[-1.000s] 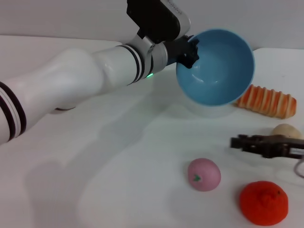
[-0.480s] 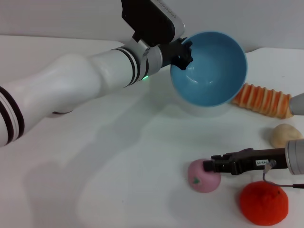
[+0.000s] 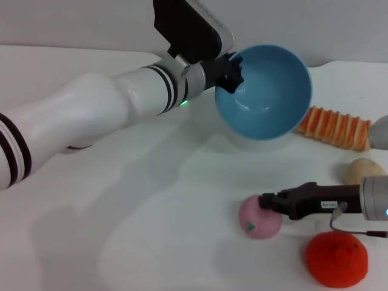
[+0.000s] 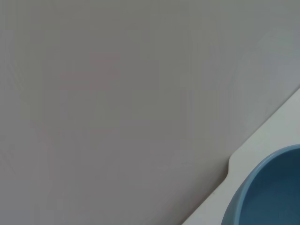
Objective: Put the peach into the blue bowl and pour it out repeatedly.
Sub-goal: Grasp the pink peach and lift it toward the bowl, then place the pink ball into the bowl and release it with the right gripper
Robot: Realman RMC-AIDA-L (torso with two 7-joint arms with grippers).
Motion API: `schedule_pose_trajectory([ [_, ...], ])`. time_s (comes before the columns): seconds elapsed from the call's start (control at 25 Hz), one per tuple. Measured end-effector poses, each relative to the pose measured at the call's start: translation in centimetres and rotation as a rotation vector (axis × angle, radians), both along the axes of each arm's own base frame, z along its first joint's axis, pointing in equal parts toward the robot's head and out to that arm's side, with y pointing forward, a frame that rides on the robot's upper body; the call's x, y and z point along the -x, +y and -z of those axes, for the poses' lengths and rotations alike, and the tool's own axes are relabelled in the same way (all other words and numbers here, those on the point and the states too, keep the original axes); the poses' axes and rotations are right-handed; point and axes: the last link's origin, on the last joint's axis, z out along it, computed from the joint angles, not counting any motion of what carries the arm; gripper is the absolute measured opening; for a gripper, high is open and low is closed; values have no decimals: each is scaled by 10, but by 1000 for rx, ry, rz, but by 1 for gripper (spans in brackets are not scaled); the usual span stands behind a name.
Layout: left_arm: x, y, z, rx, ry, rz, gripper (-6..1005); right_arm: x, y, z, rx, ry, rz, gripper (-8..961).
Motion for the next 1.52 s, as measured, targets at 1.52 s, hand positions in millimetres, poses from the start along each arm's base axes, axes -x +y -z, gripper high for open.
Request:
schedule_pose_trajectory([
  [1.52,-5,-11,21,287,19,-59,-2,15,42,-96,-343,129,-26,192],
])
